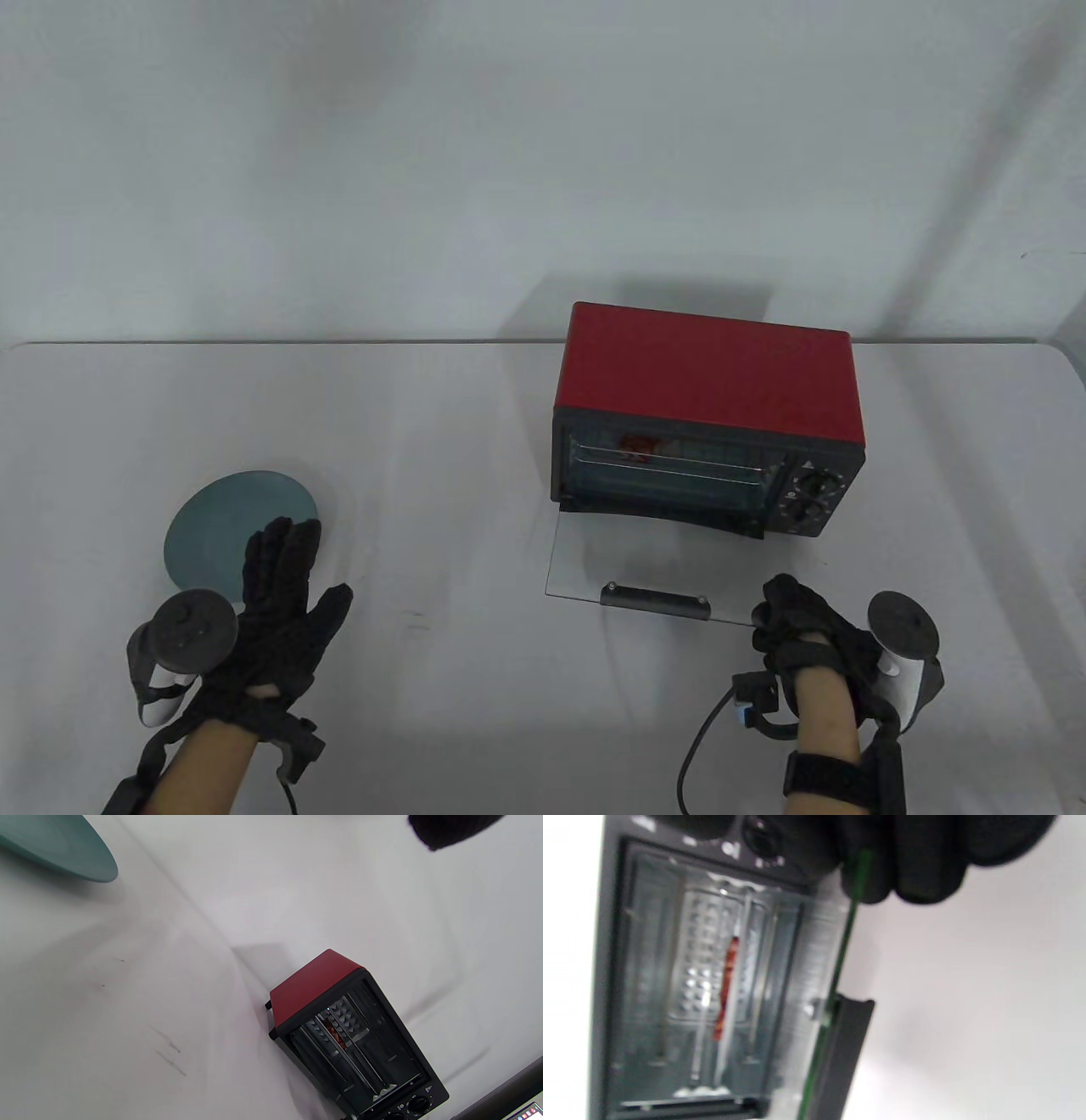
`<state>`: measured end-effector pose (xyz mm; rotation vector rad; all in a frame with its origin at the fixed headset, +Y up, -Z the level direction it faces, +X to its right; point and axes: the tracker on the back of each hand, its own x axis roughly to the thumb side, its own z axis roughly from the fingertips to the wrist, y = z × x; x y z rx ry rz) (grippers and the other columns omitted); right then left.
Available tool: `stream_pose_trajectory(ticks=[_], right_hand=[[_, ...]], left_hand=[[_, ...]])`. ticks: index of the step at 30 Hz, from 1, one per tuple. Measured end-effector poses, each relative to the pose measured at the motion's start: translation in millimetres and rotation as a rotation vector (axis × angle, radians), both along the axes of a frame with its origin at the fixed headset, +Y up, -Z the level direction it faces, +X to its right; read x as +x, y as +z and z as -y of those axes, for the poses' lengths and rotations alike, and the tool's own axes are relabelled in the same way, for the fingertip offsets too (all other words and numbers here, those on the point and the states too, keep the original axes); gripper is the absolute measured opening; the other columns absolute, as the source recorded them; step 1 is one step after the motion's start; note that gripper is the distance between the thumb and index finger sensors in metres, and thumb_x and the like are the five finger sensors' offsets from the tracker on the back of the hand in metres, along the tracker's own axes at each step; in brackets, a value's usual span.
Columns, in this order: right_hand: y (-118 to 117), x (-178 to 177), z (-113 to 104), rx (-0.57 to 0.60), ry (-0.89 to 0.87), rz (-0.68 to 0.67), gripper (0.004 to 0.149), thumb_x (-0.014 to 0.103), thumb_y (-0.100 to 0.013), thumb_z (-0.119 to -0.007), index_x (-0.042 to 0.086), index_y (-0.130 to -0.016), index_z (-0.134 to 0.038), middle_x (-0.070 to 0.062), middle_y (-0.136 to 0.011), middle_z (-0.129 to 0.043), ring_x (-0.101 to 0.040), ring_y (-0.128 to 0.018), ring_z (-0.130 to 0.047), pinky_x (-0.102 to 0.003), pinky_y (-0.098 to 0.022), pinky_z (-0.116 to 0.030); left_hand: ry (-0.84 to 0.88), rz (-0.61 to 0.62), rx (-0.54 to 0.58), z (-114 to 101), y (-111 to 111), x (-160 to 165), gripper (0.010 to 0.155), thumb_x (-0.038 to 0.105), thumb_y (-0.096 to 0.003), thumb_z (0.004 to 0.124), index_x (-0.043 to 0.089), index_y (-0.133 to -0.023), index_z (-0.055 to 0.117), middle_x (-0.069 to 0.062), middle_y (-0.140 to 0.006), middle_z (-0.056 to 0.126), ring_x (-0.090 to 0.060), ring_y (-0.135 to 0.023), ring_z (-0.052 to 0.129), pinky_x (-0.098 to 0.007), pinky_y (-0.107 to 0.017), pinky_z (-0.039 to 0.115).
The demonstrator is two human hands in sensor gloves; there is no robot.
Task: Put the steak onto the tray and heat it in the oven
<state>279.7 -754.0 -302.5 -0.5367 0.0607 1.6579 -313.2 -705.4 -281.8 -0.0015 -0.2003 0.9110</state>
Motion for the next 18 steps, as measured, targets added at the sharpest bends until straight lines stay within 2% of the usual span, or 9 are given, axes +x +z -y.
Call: stream_pose_trajectory(ticks=[3,8,10,18], right_hand=[[-1.0,-1.5,-9.1,0.11,-0.044,-0.002,0.061,0.042,-0.047,-0.065,0.001,-0.092,-0.068,-0.035,-0.078,-0.077,-0.05,-0.057,-0.085,-0.061,-0.036,-0.07],[-8.7,-5.1,-22.4,0.297,0.036,0.002,0.061,0.043,-0.046,-0.066,0.001,-0.09,-0.072,-0.036,-0.075,-0.078,-0.049,-0.056,-0.087,-0.06,-0.035,-0.072],[-13.3,-7.9,-26.1,0.369,0.008,-0.008,0.062,0.043,-0.047,-0.065,0.002,-0.093,-0.068,-0.037,-0.076,-0.077,-0.051,-0.058,-0.086,-0.062,-0.036,-0.071],[-31.5,-14.9,-38.5,0.471,0.119,-0.023,0.067,0.044,-0.048,-0.064,0.008,-0.103,-0.054,-0.038,-0.088,-0.067,-0.058,-0.071,-0.075,-0.067,-0.045,-0.064]], left_hand=[[-0.002,0.002,-0.009,0.8,-0.4,0.8,0.084,0.075,-0.054,0.057,0.033,-0.116,0.019,-0.009,-0.122,0.005,-0.041,-0.111,-0.002,-0.073,-0.071,0.022],[-0.006,0.002,-0.016,1.2,-0.7,1.6,0.084,0.075,-0.0541,0.057,0.033,-0.116,0.018,-0.009,-0.122,0.005,-0.041,-0.111,-0.002,-0.073,-0.071,0.022],[-0.008,0.0,-0.017,1.3,-0.8,1.6,0.084,0.075,-0.054,0.057,0.033,-0.116,0.018,-0.009,-0.122,0.005,-0.041,-0.111,-0.002,-0.073,-0.071,0.022],[-0.01,-0.005,-0.03,2.0,-1.3,2.1,0.084,0.075,-0.0541,0.057,0.033,-0.116,0.018,-0.008,-0.122,0.005,-0.041,-0.111,-0.002,-0.073,-0.071,0.022]])
